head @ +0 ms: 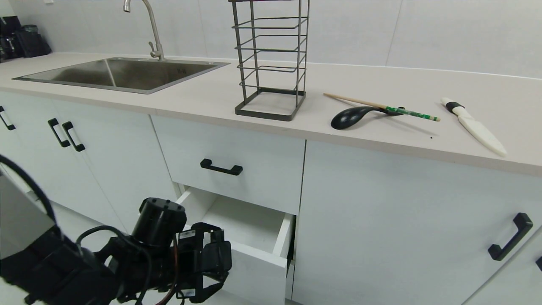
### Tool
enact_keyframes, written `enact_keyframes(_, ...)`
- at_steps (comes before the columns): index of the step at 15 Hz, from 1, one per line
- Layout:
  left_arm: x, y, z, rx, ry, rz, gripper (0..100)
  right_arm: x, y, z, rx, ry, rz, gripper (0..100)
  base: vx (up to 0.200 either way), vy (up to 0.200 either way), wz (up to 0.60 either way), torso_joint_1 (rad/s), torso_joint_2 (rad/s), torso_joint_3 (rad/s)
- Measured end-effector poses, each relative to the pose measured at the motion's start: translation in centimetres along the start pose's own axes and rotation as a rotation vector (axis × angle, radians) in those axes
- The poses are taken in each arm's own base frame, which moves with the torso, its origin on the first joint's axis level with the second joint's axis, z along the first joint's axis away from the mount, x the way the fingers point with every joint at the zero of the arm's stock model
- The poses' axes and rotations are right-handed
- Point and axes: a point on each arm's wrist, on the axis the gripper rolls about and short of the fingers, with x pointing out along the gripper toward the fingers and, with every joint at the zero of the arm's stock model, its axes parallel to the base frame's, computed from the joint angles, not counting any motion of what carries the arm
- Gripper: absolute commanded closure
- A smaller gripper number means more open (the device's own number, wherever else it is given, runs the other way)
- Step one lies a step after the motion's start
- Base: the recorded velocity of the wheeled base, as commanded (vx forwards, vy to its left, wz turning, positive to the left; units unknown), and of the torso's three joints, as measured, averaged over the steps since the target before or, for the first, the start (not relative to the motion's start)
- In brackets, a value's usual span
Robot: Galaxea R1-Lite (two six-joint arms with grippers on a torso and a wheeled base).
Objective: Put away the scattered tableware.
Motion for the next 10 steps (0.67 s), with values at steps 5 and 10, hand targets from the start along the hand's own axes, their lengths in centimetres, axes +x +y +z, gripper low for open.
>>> enact_keyframes(5,-3.0,-1.4,0.2,0.018,-0.035,0.021,0,0.0,0.0,0.0,0.000,0.000,-0.001,100,0.000,0.000,0.00,0.000,0.00,0.000)
enact_keyframes(10,-0.3,-0.4,0.4,0.017,-0.029,0.005,0,0.0,0.0,0.0,0.000,0.000,0.000,100,0.000,0.000,0.00,0.000,0.00,0.000)
